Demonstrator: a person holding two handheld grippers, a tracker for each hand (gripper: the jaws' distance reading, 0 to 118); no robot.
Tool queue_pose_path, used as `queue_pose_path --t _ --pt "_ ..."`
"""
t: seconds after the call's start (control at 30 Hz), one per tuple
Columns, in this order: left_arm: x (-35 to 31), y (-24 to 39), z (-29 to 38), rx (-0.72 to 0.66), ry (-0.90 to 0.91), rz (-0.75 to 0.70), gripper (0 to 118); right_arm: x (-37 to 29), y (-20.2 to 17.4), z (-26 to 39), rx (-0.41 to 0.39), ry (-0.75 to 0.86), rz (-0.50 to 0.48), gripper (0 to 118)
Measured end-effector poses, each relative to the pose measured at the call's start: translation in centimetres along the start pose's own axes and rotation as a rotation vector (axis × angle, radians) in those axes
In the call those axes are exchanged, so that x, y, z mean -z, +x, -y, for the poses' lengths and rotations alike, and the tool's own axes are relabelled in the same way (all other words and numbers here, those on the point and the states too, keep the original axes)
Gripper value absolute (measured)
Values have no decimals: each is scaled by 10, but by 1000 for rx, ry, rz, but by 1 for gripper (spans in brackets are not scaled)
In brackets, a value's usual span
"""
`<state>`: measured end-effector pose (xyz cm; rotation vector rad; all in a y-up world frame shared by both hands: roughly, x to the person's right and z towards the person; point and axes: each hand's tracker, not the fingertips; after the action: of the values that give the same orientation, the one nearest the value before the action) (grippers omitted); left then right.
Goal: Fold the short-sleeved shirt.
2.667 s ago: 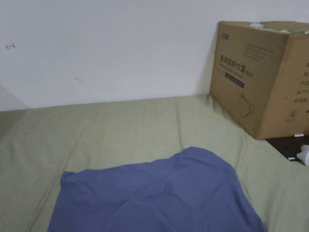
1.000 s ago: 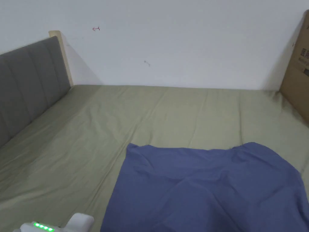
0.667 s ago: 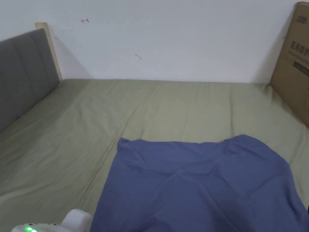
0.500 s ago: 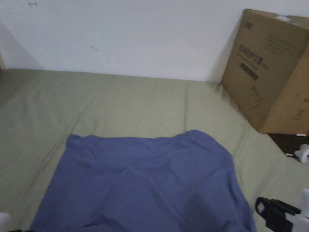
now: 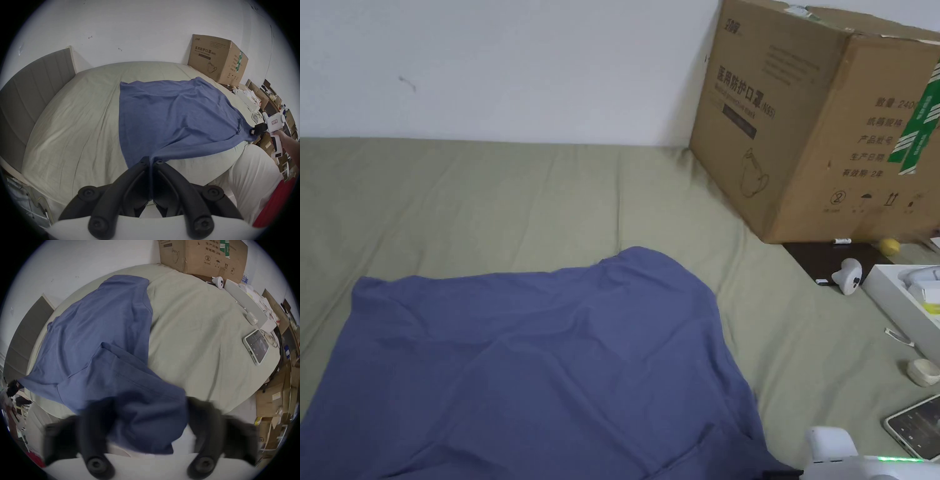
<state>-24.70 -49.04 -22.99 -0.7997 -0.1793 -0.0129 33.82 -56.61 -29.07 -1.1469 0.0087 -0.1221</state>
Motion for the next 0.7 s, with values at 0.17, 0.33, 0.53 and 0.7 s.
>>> queue_pose_path --t 0.17,0.33,0.53,0.7 --pt "9 3 3 33 -45 -24 2 -12 -19 1 -112 65 -21 16" --pt "9 2 2 27 -55 -44 2 -35 -19 7 -65 196 -29 9" --pt "1 -4 -35 78 -15 -69 2 -77 -23 -14 -6 342 -110 9" --pt "42 -27 -104 74 -104 -22 2 -71 -36 -84 -51 338 -85 9"
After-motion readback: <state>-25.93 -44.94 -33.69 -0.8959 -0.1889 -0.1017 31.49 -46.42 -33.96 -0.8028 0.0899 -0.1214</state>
